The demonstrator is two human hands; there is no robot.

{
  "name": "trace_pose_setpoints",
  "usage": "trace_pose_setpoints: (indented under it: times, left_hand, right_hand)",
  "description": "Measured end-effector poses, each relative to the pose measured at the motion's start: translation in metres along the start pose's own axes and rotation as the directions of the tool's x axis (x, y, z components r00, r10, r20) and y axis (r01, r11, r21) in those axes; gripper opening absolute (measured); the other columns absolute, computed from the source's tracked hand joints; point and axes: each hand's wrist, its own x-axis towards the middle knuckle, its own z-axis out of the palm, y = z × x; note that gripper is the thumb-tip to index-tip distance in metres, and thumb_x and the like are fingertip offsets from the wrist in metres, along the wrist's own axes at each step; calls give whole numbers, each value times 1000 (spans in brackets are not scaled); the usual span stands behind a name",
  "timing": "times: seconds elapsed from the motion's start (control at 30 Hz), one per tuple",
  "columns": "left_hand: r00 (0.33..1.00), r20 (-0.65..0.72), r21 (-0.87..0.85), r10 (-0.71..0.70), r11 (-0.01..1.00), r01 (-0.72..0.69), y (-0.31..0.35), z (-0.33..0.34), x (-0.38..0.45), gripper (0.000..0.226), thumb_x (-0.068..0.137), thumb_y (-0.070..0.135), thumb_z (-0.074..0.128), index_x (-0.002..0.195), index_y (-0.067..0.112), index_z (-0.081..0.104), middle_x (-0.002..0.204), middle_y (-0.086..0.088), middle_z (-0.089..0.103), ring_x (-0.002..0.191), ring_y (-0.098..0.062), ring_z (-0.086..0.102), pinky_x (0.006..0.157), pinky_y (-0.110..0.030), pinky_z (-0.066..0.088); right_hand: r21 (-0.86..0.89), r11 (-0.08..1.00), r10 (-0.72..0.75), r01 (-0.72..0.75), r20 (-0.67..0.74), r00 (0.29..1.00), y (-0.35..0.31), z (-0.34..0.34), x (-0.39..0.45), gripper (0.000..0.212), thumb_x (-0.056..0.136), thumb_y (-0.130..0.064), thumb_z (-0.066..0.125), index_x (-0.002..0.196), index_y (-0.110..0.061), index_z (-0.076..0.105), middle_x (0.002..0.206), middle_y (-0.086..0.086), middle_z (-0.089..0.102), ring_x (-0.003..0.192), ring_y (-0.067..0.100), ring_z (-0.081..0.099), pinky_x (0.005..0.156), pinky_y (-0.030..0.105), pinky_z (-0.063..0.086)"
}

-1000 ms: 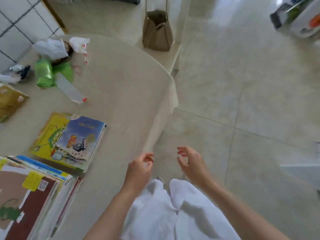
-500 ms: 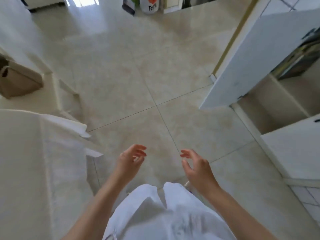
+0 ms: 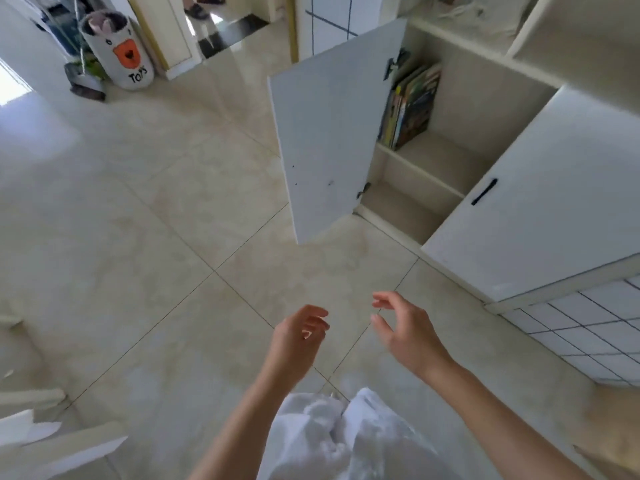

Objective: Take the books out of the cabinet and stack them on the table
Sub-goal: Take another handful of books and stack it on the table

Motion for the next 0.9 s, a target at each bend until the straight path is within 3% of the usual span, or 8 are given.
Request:
trace_pose_setpoints:
  times: [0.13, 0.4, 0.6, 0.73, 0.9]
  left_hand:
    - [993, 111, 64, 34, 997, -42, 30, 26, 56, 43, 83, -6, 55, 85, 36, 61, 78, 13, 71, 82, -8, 68, 76, -16, 51]
    - [967, 237, 106, 98, 986, -126, 91, 58, 189, 38, 84, -1, 57, 87, 36, 62, 78, 13, 73, 77, 1, 67, 70, -18, 49]
    - [919, 366, 126, 144, 971, -202, 154, 71, 285, 37, 85, 1, 56, 87, 38, 62, 80, 11, 73, 85, -15, 68, 70, -32, 54]
    - [908, 377, 141, 182, 958, -250, 192, 79, 344, 33, 85, 0, 58, 90, 32, 62, 80, 10, 72, 86, -22, 68, 74, -36, 53]
    - [929, 340, 128, 145, 972, -198, 226, 98, 404, 27, 86, 3, 54, 101, 22, 66, 86, 2, 73, 89, -21, 67, 80, -35, 53]
  right_hand:
    - [5, 999, 47, -47, -77, 996, 16, -39, 40, 31, 92, -25, 57, 122, -21, 56, 117, -6, 64, 115, 14, 55, 99, 34, 45]
    - [65, 985, 169, -158, -258, 951, 33, -103, 131, 29, 91, -23, 58, 119, -19, 59, 113, -5, 67, 110, 8, 59, 88, 17, 38]
    - [91, 969, 247, -230, -287, 926, 38, -150, 197, 29, 92, -23, 58, 120, -19, 59, 112, -7, 67, 110, 7, 58, 89, 14, 37]
    - [91, 960, 279, -264, -303, 911, 46, -180, 232, 28, 92, -21, 57, 120, -18, 58, 111, -7, 67, 110, 13, 60, 93, 22, 41]
    - [47, 965, 260, -258, -291, 921, 53, -220, 285, 30, 93, -21, 55, 123, -14, 58, 117, -2, 67, 114, 11, 58, 90, 15, 36]
